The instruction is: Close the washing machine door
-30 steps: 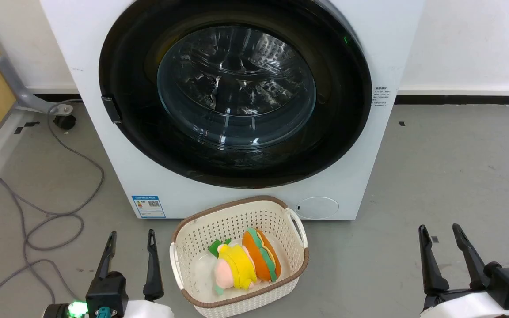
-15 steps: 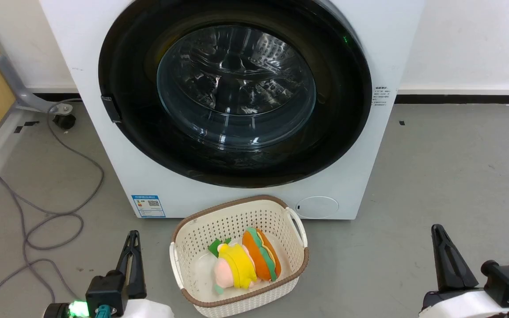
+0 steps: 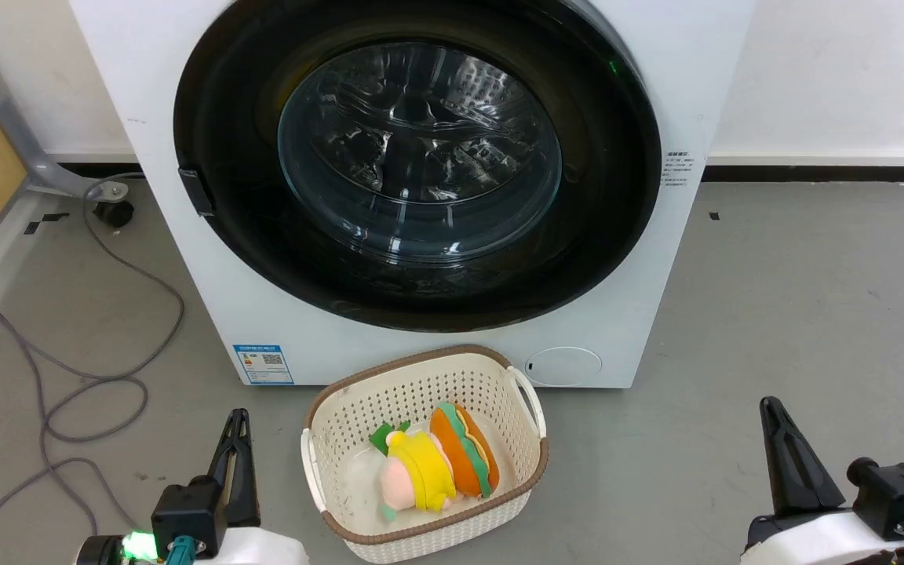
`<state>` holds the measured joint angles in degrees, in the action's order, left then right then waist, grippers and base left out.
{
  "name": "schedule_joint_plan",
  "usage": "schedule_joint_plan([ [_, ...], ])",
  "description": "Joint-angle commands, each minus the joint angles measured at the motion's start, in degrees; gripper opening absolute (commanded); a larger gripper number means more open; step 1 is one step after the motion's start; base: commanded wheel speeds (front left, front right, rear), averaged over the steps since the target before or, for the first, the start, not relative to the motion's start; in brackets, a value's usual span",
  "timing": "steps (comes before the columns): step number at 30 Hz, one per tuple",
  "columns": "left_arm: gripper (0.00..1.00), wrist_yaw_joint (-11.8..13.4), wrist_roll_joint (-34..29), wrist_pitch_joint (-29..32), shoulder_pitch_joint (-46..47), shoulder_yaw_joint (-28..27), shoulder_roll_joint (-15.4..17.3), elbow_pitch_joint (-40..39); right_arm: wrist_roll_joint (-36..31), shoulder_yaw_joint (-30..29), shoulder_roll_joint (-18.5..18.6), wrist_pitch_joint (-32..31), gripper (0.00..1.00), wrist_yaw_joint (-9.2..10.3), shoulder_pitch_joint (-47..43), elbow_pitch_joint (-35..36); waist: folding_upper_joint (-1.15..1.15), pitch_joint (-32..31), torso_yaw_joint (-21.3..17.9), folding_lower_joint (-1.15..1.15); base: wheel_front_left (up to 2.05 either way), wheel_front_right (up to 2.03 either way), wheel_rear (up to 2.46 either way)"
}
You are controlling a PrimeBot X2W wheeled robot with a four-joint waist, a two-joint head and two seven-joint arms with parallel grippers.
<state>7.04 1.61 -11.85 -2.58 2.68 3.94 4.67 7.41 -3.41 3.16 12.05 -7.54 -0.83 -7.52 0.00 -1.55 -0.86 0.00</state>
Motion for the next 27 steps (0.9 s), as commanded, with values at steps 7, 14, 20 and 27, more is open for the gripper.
schedule_joint_plan([
  [7, 0.00, -0.7, -0.4, 1.0, 0.6, -0.3, -0.2, -0.6, -1.0, 0.3, -0.1, -1.1, 0.00, 0.01, 0.2, 0.9, 0.00, 0.1, 0.1, 0.00, 0.00, 0.00, 0.00],
  [14, 0.00, -1.2, -0.5, 1.8, 0.8, -0.5, -0.3, -0.9, -1.5, 0.6, -0.1, -1.9, 0.00, 0.02, 0.2, 1.4, 0.00, 0.2, 0.1, 0.00, 0.00, 0.00, 0.00],
  [20, 0.00, -1.6, -0.6, 2.5, 0.9, -0.7, -0.3, -1.2, -1.9, 0.8, -0.1, -2.6, 0.00, 0.02, 0.3, 1.9, 0.00, 0.3, 0.2, 0.00, 0.00, 0.00, 0.00],
  [27, 0.00, -2.0, -0.7, 3.3, 1.0, -0.8, -0.4, -1.5, -2.4, 1.0, -0.1, -3.5, 0.00, 0.02, 0.3, 2.4, 0.00, 0.4, 0.2, 0.00, 0.00, 0.00, 0.00],
])
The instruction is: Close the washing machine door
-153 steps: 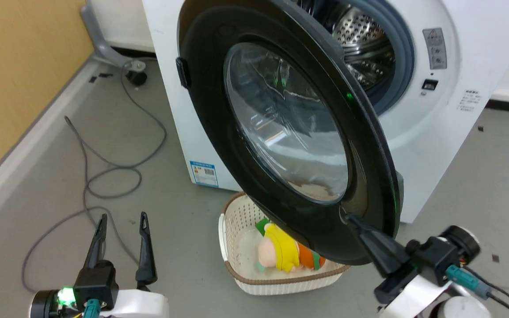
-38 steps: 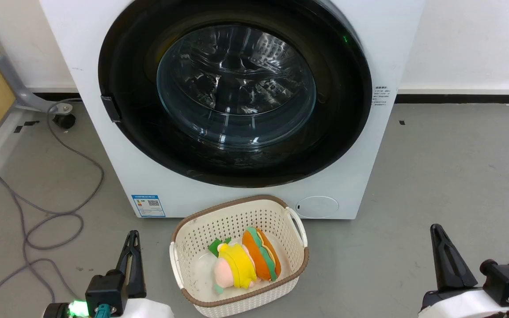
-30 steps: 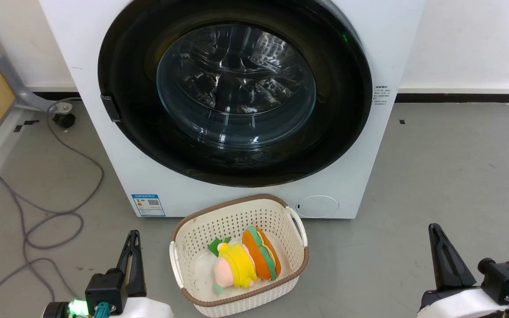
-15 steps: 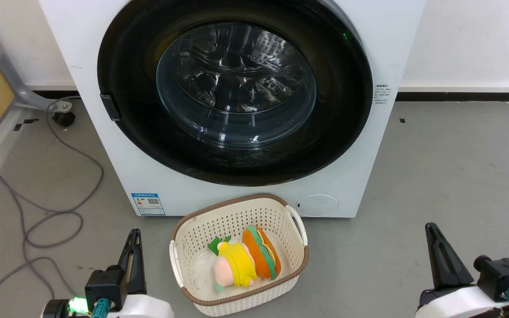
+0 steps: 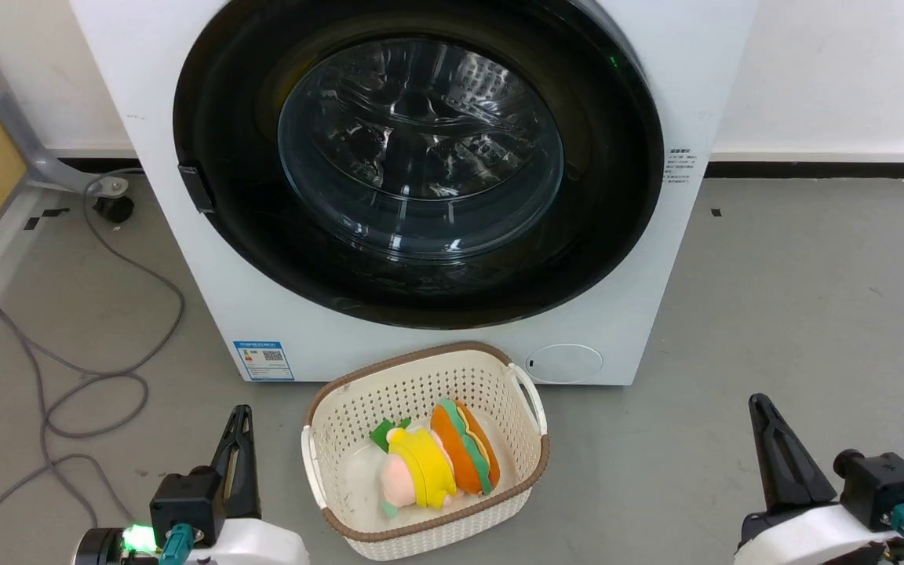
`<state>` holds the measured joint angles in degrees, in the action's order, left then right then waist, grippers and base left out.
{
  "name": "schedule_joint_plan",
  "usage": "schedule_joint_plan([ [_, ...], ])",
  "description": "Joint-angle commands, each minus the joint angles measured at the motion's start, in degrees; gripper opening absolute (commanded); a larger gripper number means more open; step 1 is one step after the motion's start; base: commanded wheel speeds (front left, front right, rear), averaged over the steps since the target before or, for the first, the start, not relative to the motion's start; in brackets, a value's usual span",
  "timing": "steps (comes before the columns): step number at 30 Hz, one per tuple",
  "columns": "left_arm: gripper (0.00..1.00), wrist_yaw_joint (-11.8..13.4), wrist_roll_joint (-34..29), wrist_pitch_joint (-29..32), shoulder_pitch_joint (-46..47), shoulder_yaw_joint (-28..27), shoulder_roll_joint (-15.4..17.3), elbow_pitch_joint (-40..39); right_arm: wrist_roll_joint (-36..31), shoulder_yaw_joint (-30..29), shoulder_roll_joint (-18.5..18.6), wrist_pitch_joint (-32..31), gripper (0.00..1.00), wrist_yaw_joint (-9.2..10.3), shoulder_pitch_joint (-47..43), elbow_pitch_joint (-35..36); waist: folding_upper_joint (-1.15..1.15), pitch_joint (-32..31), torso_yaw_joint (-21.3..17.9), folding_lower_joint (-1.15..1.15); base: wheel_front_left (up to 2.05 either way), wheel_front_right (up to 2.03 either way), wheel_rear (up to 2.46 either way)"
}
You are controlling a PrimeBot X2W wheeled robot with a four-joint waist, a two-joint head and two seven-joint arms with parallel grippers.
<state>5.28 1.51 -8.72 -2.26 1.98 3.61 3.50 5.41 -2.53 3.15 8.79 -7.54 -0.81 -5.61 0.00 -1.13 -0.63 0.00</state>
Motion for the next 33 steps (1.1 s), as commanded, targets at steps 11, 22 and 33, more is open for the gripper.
schedule_joint_plan([
  [11, 0.00, -1.0, -0.7, 1.5, 1.0, -0.4, -0.2, -0.8, -1.2, 0.5, -0.1, -1.5, 0.00, 0.03, 0.4, 1.2, 0.00, 0.2, 0.1, 0.00, 0.00, 0.00, 0.00],
  [22, 0.00, -1.8, -0.9, 2.8, 1.2, -0.7, -0.3, -1.3, -1.9, 0.8, -0.2, -2.8, 0.00, 0.03, 0.5, 2.0, 0.00, 0.3, 0.2, 0.00, 0.00, 0.00, 0.00],
  [33, 0.00, -2.5, -1.0, 4.0, 1.4, -1.0, -0.4, -1.8, -2.7, 1.2, -0.2, -4.1, 0.00, 0.04, 0.5, 2.8, 0.00, 0.5, 0.3, 0.00, 0.00, 0.00, 0.00],
])
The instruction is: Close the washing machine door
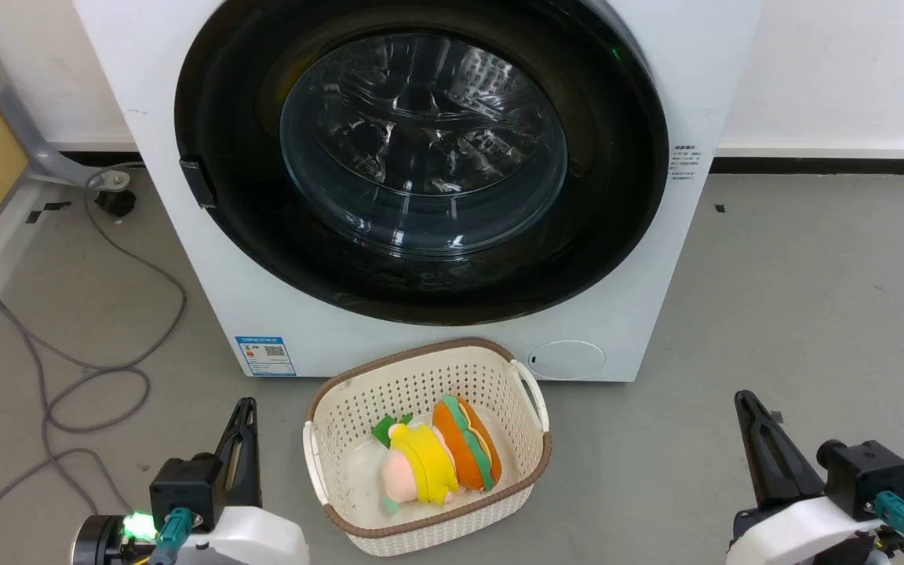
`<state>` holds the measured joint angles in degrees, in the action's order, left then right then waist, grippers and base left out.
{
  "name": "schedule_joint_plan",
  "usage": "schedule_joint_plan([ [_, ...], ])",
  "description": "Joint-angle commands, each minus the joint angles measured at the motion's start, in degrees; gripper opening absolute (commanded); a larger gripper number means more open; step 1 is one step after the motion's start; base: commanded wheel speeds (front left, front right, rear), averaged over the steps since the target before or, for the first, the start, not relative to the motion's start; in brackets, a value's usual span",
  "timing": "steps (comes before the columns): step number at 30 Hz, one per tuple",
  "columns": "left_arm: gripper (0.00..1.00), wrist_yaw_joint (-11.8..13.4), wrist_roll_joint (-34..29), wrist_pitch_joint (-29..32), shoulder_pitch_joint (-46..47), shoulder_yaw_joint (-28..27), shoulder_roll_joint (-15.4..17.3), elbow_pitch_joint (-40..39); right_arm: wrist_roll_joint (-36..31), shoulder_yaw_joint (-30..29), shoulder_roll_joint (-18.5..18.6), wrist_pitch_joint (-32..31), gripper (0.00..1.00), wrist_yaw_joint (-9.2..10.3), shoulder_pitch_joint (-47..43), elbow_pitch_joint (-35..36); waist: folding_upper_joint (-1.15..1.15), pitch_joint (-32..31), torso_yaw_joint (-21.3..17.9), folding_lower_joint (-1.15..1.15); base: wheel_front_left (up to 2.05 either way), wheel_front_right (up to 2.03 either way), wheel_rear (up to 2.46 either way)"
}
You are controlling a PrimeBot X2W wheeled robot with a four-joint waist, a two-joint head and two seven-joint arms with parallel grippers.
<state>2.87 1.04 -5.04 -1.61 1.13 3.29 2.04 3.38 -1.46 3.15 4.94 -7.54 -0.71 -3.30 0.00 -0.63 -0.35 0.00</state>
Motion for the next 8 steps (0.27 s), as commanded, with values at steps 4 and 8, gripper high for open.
schedule_joint_plan([
  [4, 0.00, -0.4, -0.6, 0.8, 0.9, -0.2, -0.1, -0.5, -0.9, 0.3, -0.2, -0.7, 0.00, 0.04, 0.5, 0.8, 0.00, 0.1, 0.0, 0.00, 0.00, 0.00, 0.00],
  [8, 0.00, -0.6, -0.6, 1.2, 0.9, -0.3, -0.1, -0.6, -1.1, 0.4, -0.2, -1.1, 0.00, 0.04, 0.5, 1.0, 0.00, 0.1, 0.1, 0.00, 0.00, 0.00, 0.00],
])
